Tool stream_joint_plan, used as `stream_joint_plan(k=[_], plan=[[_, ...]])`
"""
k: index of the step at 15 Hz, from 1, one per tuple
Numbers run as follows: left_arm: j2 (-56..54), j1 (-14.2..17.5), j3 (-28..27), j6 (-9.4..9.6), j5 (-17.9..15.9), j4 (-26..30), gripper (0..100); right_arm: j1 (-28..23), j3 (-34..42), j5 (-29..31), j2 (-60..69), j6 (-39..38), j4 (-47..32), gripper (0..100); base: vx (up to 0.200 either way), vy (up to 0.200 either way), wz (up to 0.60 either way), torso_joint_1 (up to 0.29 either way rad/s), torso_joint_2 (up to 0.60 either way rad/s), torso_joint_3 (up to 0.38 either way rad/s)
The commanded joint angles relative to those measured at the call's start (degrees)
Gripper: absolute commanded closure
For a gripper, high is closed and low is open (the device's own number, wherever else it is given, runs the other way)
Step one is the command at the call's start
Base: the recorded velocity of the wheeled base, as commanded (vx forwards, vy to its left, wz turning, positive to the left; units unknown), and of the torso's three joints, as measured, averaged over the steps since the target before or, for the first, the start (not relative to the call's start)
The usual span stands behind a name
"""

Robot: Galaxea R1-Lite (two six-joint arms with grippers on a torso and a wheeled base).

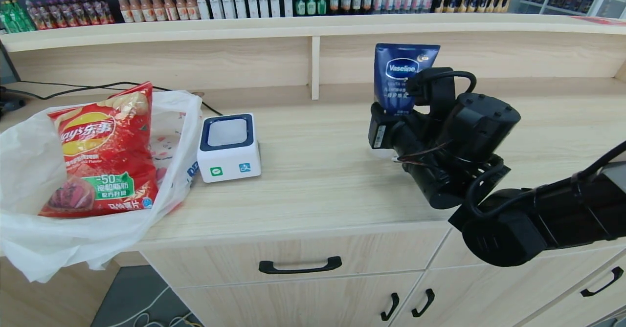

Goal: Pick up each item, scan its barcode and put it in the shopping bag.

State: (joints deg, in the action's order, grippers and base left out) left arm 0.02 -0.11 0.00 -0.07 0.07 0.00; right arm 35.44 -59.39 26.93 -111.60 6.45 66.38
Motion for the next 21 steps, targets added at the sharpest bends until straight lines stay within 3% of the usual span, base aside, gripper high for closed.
stream_joint_plan(k=[1,13,19,21], plan=[[0.0,0.0,0.0,-0.01,0.0,0.0,0,0.1,0.4,0.0,0.2,0.1,0.7,100,0.000,0.000,0.00,0.000,0.00,0.000],[0.0,0.1,0.0,-0.01,0.0,0.0,0,0.8,1.1,0.0,4.1,1.0,0.7,100,0.000,0.000,0.00,0.000,0.00,0.000],[0.0,0.0,0.0,-0.01,0.0,0.0,0,4.3,14.0,-1.0,14.7,0.8,1.1,100,0.000,0.000,0.00,0.000,0.00,0.000],[0.0,0.0,0.0,-0.01,0.0,0.0,0,4.8,18.7,-4.4,17.6,0.8,1.2,100,0.000,0.000,0.00,0.000,0.00,0.000]])
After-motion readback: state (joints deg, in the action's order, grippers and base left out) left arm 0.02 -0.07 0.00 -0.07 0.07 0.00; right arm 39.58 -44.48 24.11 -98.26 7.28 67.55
